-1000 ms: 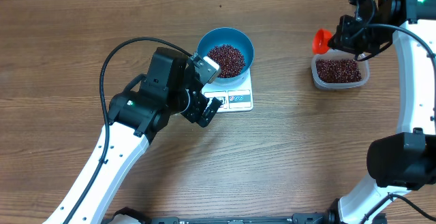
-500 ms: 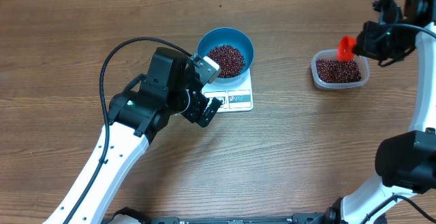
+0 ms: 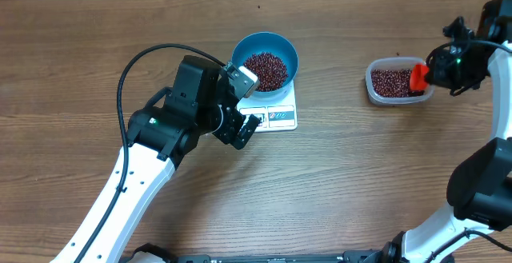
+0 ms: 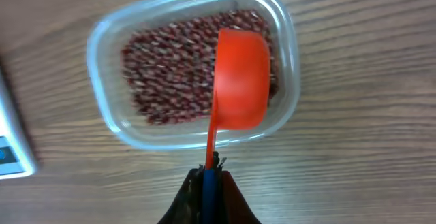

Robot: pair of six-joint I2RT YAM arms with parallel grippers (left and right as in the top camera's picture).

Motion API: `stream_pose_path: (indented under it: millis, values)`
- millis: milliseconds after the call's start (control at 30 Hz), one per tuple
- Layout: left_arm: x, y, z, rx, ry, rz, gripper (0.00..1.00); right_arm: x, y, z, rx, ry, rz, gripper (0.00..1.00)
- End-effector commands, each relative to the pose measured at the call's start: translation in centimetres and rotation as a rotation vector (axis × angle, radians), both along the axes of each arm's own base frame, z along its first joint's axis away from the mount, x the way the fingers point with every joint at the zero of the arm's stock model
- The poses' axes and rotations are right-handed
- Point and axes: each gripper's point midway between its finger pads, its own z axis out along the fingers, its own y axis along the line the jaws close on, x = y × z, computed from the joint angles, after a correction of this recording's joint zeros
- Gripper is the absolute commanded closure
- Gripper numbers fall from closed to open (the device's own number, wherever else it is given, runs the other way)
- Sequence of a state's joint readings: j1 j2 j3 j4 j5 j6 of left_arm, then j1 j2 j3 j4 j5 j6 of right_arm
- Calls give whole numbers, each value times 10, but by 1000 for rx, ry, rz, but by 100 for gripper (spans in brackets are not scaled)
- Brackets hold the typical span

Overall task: Scoop item into bowl and weigh 150g on scale
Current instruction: 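Dip the scoop into the tub beans again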

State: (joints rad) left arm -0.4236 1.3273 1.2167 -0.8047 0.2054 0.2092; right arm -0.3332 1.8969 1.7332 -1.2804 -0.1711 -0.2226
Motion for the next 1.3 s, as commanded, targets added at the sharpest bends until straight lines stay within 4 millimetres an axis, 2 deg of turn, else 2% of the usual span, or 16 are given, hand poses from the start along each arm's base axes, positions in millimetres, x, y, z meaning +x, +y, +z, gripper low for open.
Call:
stream_pose_path:
  millis: [0,167,633,967,1067,1167,1267]
  values:
    - [2,-2,13,-22,-26,9,0,-6,-10,-2,-73,0,5,96]
    - [2,-2,13,-22,-26,9,1,-5,-8,-4,-62,-4,4,96]
    - [2,-2,13,-22,-26,9,0,-14,34,-23,169,8,35,96]
    - [2,-2,13,-22,-26,9,0,-25,50,-46,247,46,24,96]
    - [2,-2,13,-22,-26,9,0,-21,60,-43,284,27,40,96]
    - [2,-2,13,-22,-26,9,0,-10,79,-31,400,-41,68,96]
    - [2,-2,13,-22,-26,9,0,-5,79,-29,416,-52,37,96]
